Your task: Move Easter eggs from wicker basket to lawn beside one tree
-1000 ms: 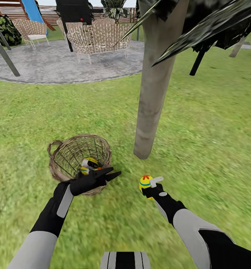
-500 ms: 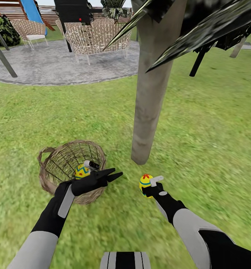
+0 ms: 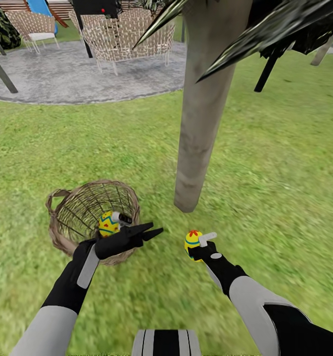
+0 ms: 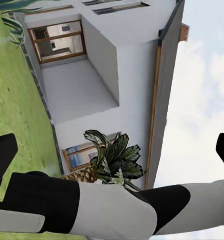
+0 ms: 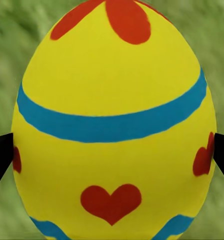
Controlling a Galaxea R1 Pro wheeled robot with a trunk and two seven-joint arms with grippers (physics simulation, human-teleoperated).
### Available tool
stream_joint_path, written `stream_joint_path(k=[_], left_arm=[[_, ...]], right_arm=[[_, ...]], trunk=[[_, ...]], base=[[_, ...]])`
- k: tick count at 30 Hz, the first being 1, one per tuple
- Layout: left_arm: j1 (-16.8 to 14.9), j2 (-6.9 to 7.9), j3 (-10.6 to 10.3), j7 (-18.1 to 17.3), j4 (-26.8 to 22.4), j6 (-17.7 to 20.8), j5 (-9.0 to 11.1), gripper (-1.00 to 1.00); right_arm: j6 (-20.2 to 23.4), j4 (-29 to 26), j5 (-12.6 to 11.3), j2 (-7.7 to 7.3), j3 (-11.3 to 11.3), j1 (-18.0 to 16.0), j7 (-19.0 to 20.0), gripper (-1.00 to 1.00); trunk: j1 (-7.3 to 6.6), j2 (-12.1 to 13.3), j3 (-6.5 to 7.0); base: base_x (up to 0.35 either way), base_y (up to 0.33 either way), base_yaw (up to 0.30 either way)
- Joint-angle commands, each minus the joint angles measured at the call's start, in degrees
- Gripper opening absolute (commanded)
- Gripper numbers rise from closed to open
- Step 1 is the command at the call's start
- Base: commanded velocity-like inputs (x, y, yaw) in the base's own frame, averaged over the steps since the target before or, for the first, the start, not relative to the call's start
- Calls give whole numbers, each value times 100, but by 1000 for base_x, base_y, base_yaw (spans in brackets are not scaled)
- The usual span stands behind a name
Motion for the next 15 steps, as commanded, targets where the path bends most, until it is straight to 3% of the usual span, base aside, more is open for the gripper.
stream_joint_path(k=[1, 5, 12, 15], left_arm=[[-2, -4, 8, -16, 0, 58, 2, 100], [-2, -4, 8, -16, 0, 58, 0, 100], [-2, -3, 17, -16, 7, 58, 5, 100], [-1, -4, 17, -16, 8, 58, 0, 100]], right_arm=[[-12, 3, 57, 4, -49, -3, -1, -100], [-12, 2, 57, 12, -43, -3, -1, -100], [-11, 6, 57, 13, -40, -3, 6, -100], [-5, 10, 57, 17, -34, -3, 8, -100]], trunk=[[1, -3, -26], [11, -8, -115], [11, -8, -115], [11, -8, -115]], base=[[0, 0, 0], [0, 0, 0], [0, 0, 0], [193, -107, 0]])
